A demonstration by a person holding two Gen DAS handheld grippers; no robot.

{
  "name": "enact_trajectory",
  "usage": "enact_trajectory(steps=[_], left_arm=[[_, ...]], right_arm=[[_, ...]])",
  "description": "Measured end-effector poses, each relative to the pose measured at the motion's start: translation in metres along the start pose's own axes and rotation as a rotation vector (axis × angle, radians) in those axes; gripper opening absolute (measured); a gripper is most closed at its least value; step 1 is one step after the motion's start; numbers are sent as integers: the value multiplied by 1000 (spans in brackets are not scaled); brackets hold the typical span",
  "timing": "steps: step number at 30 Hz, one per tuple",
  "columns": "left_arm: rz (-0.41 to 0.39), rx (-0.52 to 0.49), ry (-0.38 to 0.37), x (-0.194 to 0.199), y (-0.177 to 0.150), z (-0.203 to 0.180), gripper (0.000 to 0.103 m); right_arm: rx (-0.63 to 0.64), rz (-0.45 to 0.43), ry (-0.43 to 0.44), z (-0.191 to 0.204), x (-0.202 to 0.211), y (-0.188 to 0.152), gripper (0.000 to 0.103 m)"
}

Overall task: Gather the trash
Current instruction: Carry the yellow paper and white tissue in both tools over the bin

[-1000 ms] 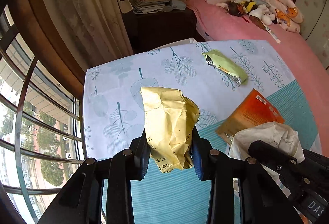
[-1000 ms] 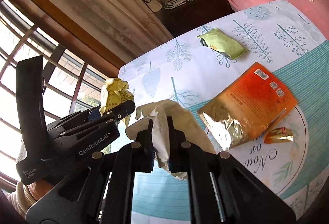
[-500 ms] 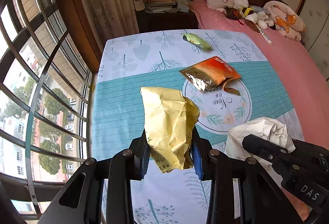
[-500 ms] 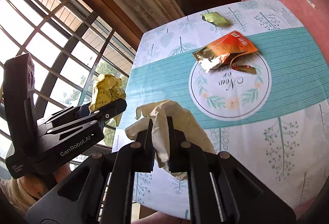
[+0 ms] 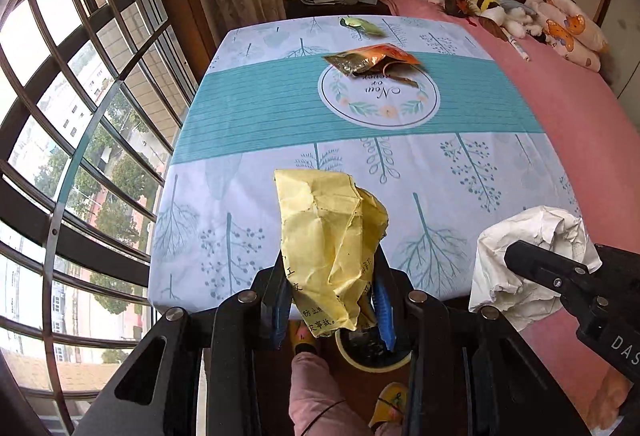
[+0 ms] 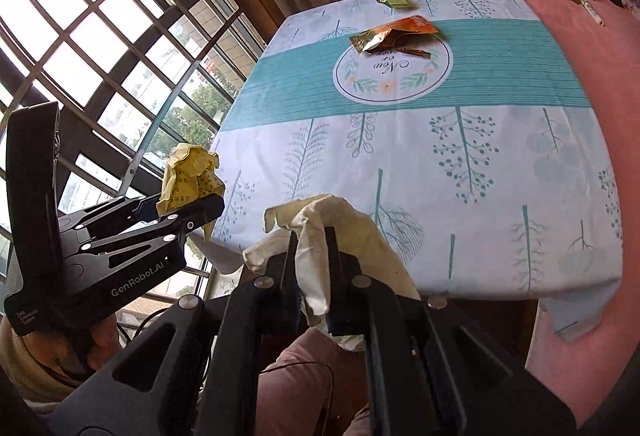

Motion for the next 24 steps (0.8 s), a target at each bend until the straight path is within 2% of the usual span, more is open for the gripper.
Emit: enact_trajectory(steps=[6,11,18,24], left_arm=[[65,-44,2,0,-59,-28,35],[140,-91,-8,-23,-100,-46,35],[248,-116,-51,-105,-141,-58,35],[279,-123,-80,-185,-180,-64,35]], right_arm=[[-67,72,-2,-24,4,-69,6],[-149,129,-15,-40,-24,-109,6],[-275,190,-57,-77,-92,-167,6],[-364,214,-127,-125,-169,-215,6]])
Point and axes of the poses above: each gripper's, at about its wrist camera, not at the fingertips, and x roughly against the way its jaws point, z to its left, y to its top, the point moved 7 cm from there along -x, roughly the way its jaws point, and after that the axes turned 1 degree about -y, right-handed, at the moved point
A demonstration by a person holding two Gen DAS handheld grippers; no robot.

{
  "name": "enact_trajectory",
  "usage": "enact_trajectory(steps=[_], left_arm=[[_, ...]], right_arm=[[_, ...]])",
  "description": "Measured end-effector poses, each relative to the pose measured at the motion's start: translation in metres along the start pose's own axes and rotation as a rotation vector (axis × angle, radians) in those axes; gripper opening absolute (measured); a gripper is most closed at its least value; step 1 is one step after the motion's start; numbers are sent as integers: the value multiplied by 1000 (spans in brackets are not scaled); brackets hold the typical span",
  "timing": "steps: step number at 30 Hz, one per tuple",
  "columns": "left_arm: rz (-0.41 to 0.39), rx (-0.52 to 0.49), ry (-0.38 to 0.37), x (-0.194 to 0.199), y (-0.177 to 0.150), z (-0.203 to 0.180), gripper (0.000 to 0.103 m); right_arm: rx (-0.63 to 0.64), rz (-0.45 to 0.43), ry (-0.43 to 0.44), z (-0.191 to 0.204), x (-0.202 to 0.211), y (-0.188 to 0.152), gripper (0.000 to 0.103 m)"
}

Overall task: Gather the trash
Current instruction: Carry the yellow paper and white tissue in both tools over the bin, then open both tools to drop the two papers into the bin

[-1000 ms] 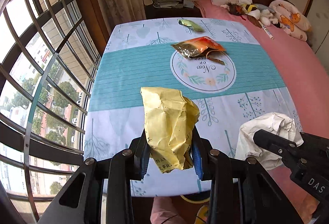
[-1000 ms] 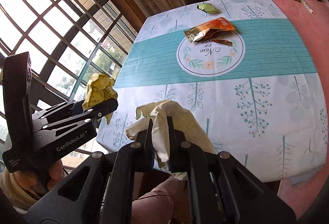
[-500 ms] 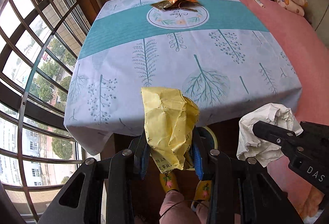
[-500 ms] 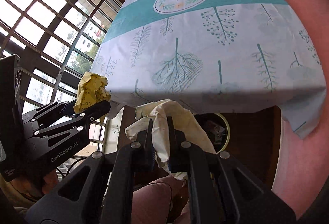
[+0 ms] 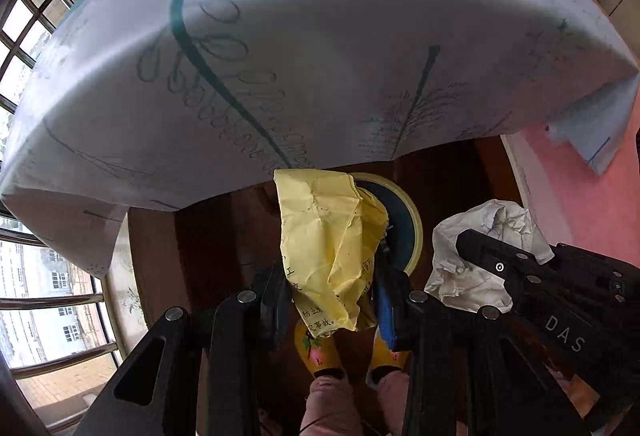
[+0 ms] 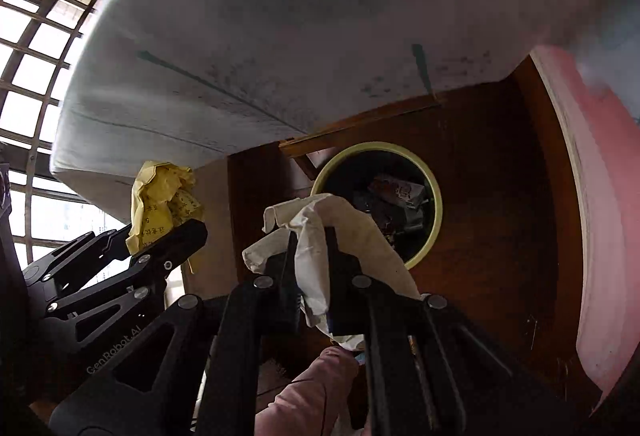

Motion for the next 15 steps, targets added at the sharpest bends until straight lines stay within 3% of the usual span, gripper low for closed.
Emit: enact_trajectory(steps=[6,11,14,15], left_arm=[[16,-2,-31,-83,-13,1,37],[23,-4,-44,-130,-17,6,39],[35,-15,-45,-146,-24,4,44],[38,-17,-51,-150,-25,4,50]], right_arm=[[-64,12,-40,-38,-83,-10,7],[-104,16,-57,-57,-127,-15,7],[-128,14,-66,-62,-144,-17,10],[-136,17,-67,-64,-148,-18,13]])
Point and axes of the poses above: each gripper's, at about its wrist camera, not at the fingertips, and x roughly against the way its jaws point, z to its left, y to its top, the point moved 7 cm from there along -x, roughly the way its jaws point, and after that the axes turned 1 degree about -y, right-handed, at the moved point
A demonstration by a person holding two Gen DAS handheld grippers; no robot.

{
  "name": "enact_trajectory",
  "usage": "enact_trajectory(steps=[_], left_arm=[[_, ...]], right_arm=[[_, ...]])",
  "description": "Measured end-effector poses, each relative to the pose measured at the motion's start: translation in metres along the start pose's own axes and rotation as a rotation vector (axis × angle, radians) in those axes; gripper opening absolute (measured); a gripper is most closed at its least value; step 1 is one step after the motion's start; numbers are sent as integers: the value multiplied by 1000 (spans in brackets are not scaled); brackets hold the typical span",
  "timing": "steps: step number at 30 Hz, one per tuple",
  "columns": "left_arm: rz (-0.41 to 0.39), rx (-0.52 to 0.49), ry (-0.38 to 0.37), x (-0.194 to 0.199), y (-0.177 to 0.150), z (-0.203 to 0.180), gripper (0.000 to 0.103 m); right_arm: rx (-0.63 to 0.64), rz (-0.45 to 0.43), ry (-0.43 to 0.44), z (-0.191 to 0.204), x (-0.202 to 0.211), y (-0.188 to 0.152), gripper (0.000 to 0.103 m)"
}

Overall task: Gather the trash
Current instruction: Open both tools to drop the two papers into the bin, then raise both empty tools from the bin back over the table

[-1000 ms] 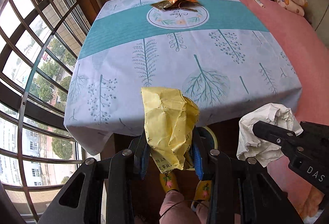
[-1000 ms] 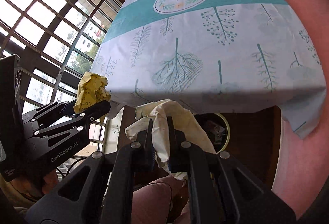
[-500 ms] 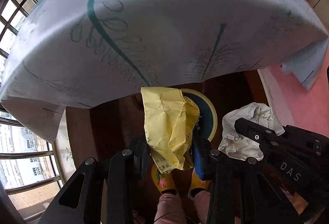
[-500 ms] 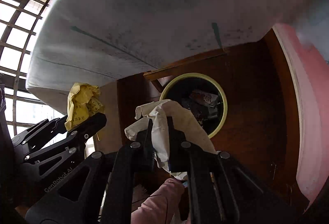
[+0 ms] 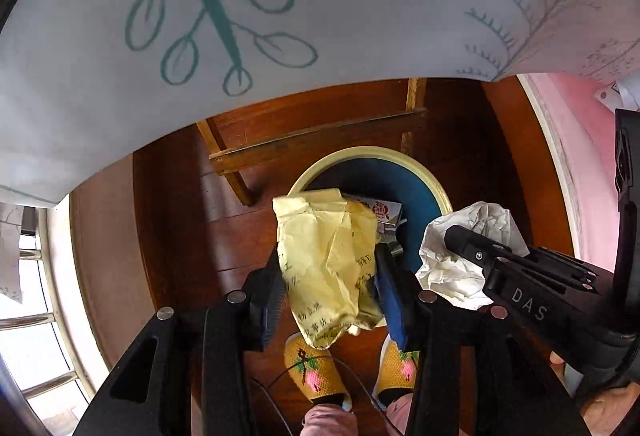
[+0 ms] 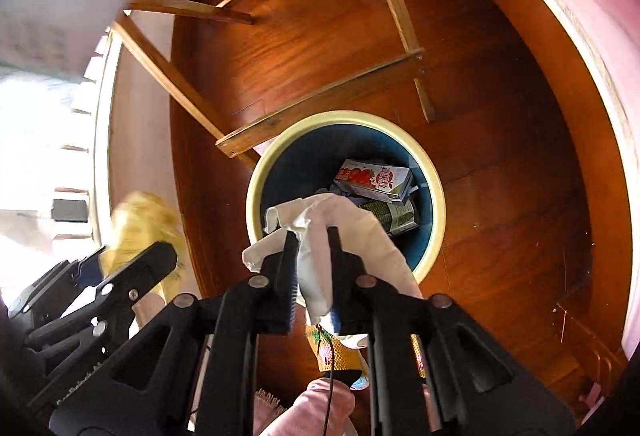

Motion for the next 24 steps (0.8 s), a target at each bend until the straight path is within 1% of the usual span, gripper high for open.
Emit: enact_trajectory(steps=[1,2,3,4,5,6,10,15,21,24], left_arm=[[2,-1,-9,-3,-1,0,56],[3,-2,-17,-5,-1,2,71],[1,-3,-18,-8,0,6,81],[-6,-2,-8,-10,0,10,84],[-3,-1,-7,-11,0,13,89],[4,0,-8,-14,-1,15,90],[-4,6,-9,-11,0,24,90],[-20,8,-24,8,3,21,90],[-35,17,-45,43,6,17,90],[-44,23,-60,70,7,13,90]], right_arm=[[-9,6,-2,-1,-4,0,18],[-18,10,-3,-2,-6,-1,22],[-27,10,-8,-2,-7,0,30],[-36,6,-14,-5,-7,-1,40],[-41,3,-18,-6,-7,-1,44],[-43,-1,-18,-7,-6,-1,48],[-16,-14,-38,-7,-2,-1,48],[16,-31,-70,-1,16,0,48],[9,-34,-73,9,52,-6,48],[-9,-33,-61,12,79,-10,48]])
Point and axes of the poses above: each gripper's, at about its wrist camera, not at the fingertips, and x roughly against the way its jaws point, z to its left, y to its top, the point moved 7 cm from there along -x, roughly the way its jaws point, and after that the axes turned 1 degree about -y, right-handed, at the moved point
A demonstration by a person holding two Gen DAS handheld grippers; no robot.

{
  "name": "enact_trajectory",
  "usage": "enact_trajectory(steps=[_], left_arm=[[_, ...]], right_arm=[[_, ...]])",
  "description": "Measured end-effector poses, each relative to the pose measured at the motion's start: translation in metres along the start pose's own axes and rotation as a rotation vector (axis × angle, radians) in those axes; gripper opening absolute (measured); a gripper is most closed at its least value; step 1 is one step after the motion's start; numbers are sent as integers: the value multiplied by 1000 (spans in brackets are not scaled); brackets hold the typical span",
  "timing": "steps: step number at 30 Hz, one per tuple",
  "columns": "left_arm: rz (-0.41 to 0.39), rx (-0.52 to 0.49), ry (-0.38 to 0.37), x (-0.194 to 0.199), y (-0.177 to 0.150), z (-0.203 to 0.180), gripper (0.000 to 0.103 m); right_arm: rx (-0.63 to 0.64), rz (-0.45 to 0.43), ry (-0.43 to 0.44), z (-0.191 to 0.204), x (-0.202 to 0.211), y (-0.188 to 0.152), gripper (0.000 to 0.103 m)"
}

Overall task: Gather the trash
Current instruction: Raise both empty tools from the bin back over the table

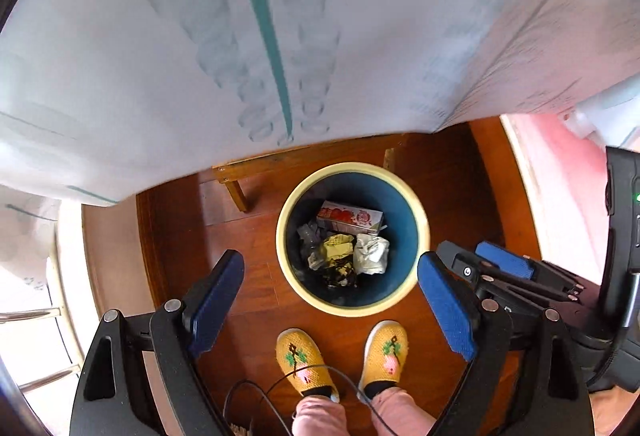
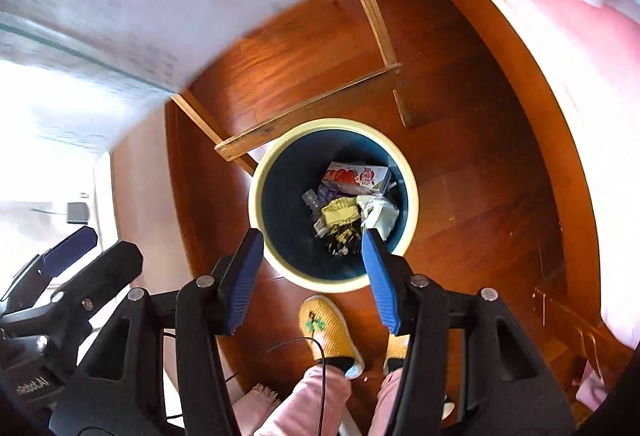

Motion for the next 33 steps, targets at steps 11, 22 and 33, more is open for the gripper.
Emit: enact_trajectory(steps=[11,22,33], left_arm=[[-73,-15,-96,147,18,-15,90],[-233,-15,-136,306,69,-11,90],[-414,-128,-117,423,115,-9,90]], right_arm=[[-16,-67,36,21,140,5,48],[21,-222,76,63,275,21,48],[59,-403,90,123,370,50,48]])
Point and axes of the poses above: each gripper's, at about its wrist camera, not at the fingertips, and x roughly against the way its jaws point, z to its left, y to its top, the point moved 7 cm from there along -x, roughly the way its jaws point, and after that the axes turned 1 degree about -y, right-handed, at the moved point
